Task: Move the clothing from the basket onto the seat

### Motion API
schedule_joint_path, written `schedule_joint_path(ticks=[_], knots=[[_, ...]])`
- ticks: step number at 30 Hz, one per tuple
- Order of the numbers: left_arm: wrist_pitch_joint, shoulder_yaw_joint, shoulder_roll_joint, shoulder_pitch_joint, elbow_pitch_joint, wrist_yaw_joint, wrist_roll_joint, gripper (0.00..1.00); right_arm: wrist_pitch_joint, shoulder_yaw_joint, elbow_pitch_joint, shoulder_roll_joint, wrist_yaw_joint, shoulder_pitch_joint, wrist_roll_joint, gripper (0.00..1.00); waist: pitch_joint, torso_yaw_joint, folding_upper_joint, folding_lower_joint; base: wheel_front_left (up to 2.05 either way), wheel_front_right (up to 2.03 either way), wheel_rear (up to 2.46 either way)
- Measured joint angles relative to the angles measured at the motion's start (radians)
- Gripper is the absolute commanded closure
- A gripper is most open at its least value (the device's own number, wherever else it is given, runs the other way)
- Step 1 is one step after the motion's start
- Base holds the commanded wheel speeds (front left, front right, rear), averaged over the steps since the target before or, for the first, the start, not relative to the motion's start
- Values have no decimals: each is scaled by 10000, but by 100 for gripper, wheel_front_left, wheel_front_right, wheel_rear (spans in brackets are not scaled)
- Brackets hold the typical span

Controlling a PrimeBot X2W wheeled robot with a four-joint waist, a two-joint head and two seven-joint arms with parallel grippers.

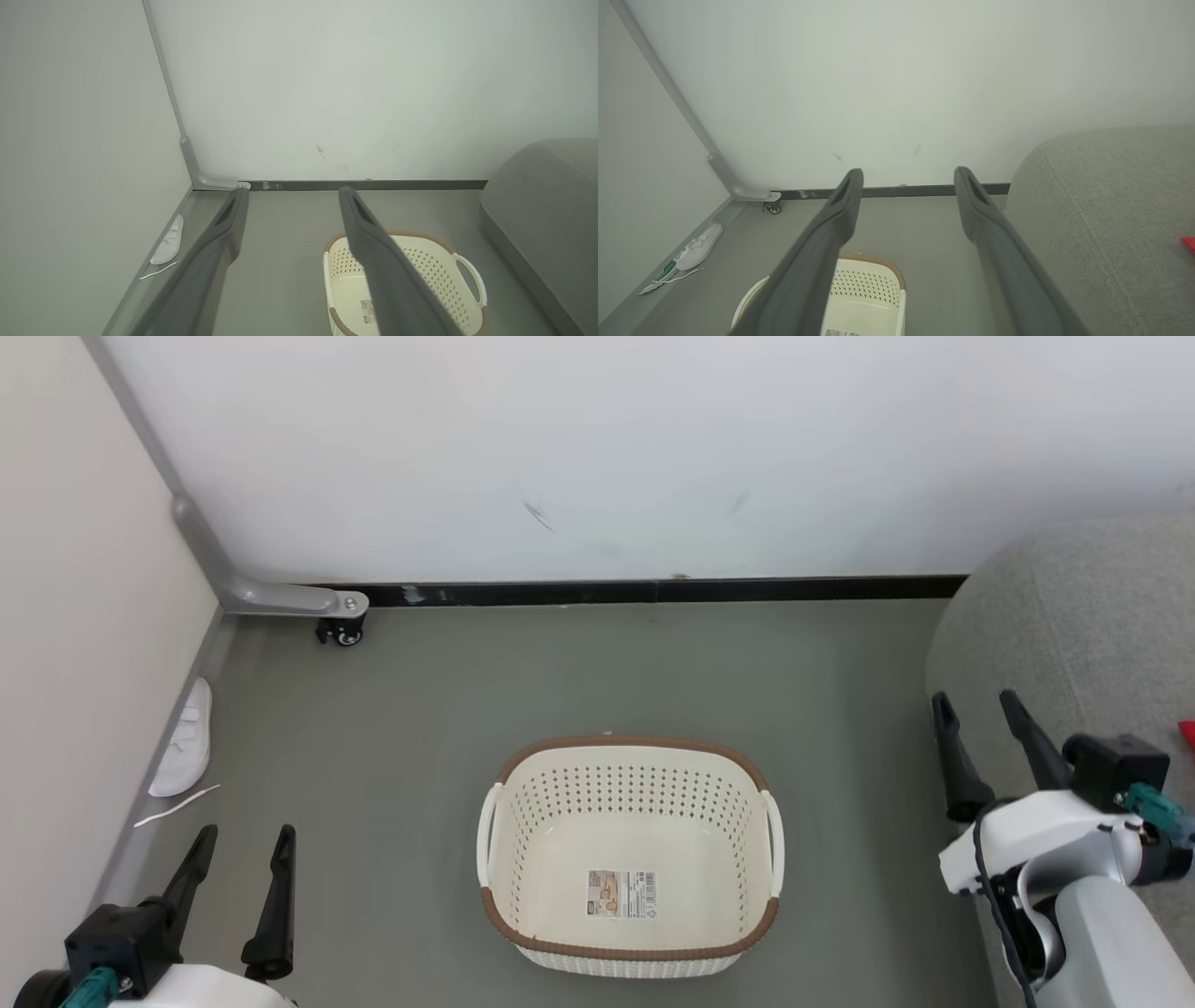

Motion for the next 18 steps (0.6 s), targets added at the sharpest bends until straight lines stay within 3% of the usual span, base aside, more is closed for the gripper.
schedule_joint_path(ticks=[9,18], knots=[[0,470,-174,340,619,-109,462,0,0,-48,-176,21,0,872,173,0,-385,476,0,0,0,0,0],[2,784,-435,889,1202,-545,639,0,2,-77,-483,33,0,1789,556,0,-805,618,0,0,0,0,0]])
